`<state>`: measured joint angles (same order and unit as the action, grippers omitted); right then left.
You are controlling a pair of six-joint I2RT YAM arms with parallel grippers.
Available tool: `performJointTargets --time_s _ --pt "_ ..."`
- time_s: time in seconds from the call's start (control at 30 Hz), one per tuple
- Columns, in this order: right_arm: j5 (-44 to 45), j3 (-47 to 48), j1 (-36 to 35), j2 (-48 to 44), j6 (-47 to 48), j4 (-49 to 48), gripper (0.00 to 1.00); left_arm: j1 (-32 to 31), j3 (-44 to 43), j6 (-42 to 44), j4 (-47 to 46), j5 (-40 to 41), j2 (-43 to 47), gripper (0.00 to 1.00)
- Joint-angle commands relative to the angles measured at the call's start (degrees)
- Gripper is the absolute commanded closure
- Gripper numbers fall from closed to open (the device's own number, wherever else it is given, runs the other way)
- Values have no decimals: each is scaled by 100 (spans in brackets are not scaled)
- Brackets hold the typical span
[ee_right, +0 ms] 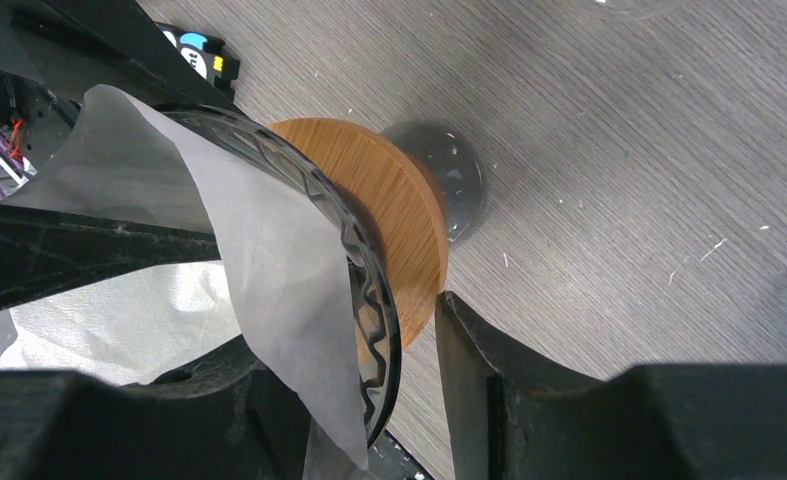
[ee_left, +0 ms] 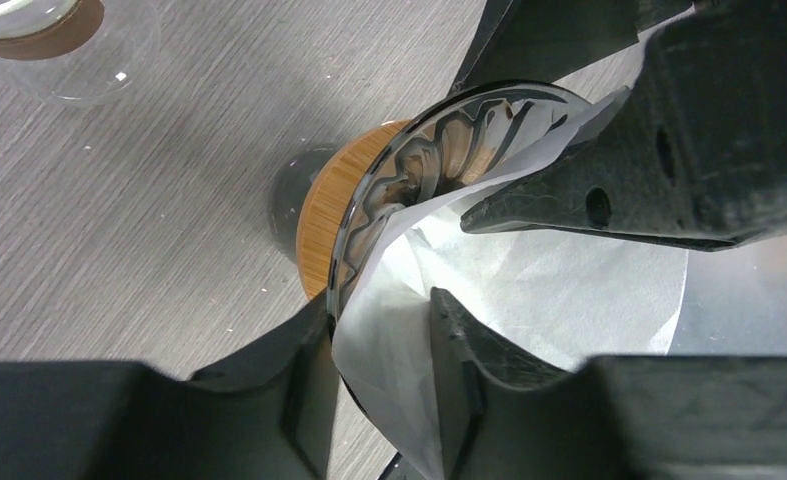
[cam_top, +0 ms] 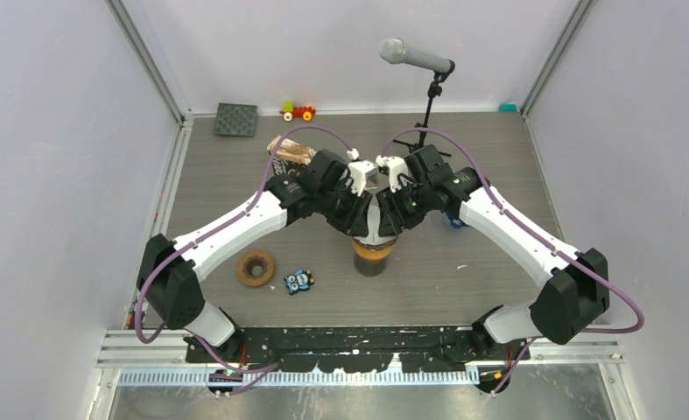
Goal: Place the coffee filter in the dripper
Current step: Place the coffee filter in the coffee dripper.
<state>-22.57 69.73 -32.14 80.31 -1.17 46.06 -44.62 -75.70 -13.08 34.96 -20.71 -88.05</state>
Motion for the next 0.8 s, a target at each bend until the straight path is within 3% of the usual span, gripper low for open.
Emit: performJointTargets --time_s 0.0,0.2,0.77 --pt "181 178 -13 -27 278 10 50 -82 -123 272 108 175 33 57" --pt "226 303 -5 -162 375 74 48 -83 -222 392 198 254 150 42" --pt "157 603 32 -151 529 319 46 -85 -694 1015 491 392 580 18"
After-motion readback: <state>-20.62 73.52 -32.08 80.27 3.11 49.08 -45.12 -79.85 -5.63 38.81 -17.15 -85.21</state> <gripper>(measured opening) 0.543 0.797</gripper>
